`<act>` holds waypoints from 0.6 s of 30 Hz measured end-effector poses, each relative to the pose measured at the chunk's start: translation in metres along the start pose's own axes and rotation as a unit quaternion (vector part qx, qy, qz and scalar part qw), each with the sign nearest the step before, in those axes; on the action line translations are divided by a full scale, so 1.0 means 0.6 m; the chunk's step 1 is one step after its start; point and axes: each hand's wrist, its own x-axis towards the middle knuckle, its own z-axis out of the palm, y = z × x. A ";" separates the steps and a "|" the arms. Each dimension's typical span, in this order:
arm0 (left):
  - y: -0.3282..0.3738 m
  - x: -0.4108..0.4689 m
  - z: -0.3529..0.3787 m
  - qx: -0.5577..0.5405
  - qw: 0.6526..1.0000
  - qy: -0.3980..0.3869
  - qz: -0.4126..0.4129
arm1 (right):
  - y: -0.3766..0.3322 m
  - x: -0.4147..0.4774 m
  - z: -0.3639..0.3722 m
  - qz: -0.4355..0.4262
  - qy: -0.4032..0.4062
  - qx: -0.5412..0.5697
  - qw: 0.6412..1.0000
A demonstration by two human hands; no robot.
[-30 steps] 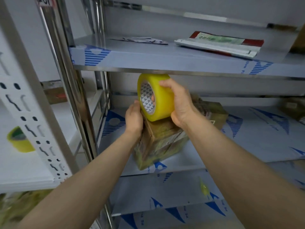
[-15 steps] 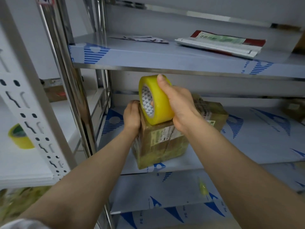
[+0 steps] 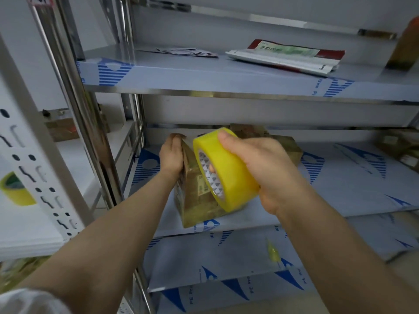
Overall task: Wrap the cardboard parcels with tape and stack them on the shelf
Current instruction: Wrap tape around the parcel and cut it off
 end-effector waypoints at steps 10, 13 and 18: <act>0.007 -0.001 -0.006 -0.016 0.999 -0.019 -0.035 | 0.104 -0.042 0.014 0.012 0.056 0.051 0.997; 0.012 0.005 -0.008 -0.082 0.990 -0.027 -0.113 | 0.128 -0.042 0.022 0.016 0.061 0.073 0.995; 0.055 0.047 -0.004 0.289 0.954 -0.061 -0.050 | 0.154 -0.029 0.036 0.009 0.111 0.096 0.989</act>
